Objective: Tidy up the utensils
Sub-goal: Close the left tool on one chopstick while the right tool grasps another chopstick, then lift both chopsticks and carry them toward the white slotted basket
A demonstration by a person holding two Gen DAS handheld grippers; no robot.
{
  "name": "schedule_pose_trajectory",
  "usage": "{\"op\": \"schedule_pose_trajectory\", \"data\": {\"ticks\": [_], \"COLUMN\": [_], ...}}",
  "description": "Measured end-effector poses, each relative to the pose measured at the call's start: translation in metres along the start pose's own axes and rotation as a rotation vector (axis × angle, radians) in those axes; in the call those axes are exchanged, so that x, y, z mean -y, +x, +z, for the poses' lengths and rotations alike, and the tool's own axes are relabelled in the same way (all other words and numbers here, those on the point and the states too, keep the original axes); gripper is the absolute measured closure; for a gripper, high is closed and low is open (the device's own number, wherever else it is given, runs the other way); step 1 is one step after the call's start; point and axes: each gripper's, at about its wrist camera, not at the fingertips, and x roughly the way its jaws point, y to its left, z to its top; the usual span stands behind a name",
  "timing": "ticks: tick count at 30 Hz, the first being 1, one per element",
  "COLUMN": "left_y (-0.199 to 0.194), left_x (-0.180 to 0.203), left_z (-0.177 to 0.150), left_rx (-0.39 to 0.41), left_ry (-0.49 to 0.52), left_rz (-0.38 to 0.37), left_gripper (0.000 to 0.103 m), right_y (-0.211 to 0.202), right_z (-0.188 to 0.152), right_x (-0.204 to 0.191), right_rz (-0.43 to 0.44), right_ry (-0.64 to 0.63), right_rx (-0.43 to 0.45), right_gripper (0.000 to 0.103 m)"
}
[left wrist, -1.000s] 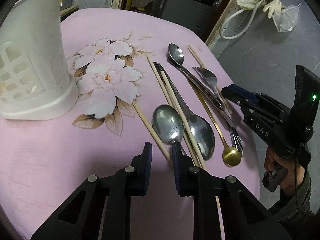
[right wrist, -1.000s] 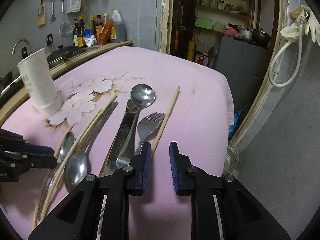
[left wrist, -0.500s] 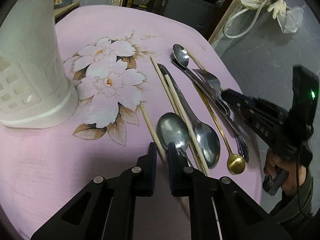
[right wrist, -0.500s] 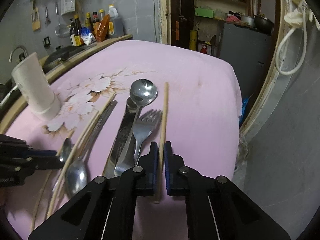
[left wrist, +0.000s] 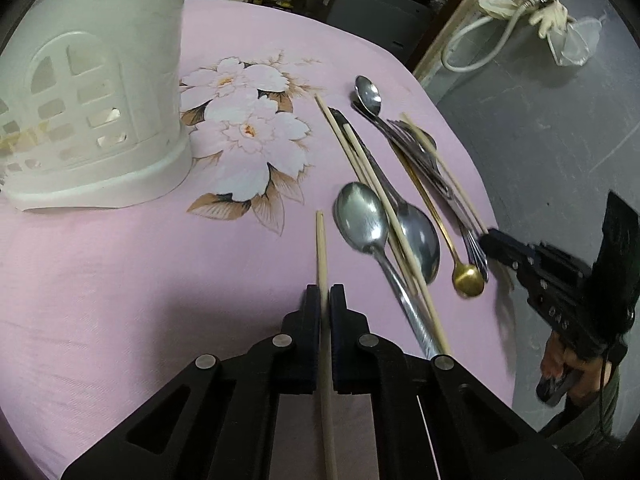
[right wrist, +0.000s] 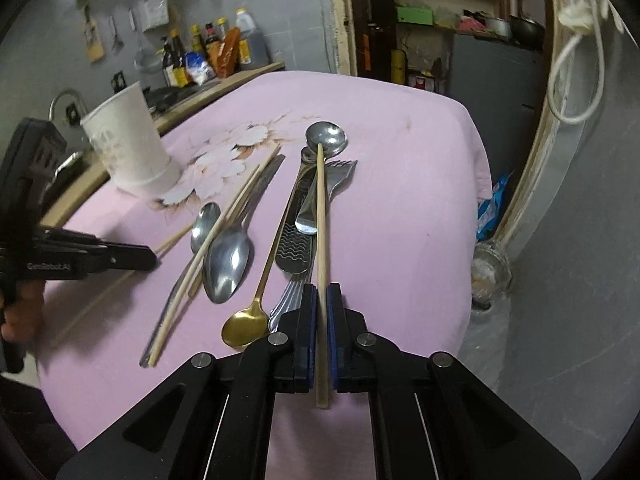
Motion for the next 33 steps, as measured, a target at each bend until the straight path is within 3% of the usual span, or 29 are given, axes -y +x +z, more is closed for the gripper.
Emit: {"op": "schedule_pose_trajectory", "data": {"ticks": [6, 17, 30, 33], "left_y": [0.002, 0.008, 0.013, 0.013], "left_x": [0.004, 0.006, 0.008, 0.011], "left_z": [0.001, 0.005, 0.012, 0.009], "left_rx": [-0.042, -0.076, -0.1, -0.075], "left_ry": [0.038, 0.064, 0.085, 0.091], "left_rz": [0.005, 0.004, 0.008, 0.013], "left_gripper": [0.099, 0.099, 0.099, 0.099], "right_y": [0.008, 0.054, 0.089, 0.087], "right_z": [0.017, 0.076, 0.097, 0.095], "right_x": [0.002, -0.005, -0.026, -0.026], "right_rz": [0.026, 0.038, -0.094, -0.114], "right_ry": [-0.017, -0.113, -0.248, -0.261], "right_rx": [0.012, 0.025, -0.102, -0.105], "right_gripper": [0.092, 0.092, 0.092, 0.098]}}
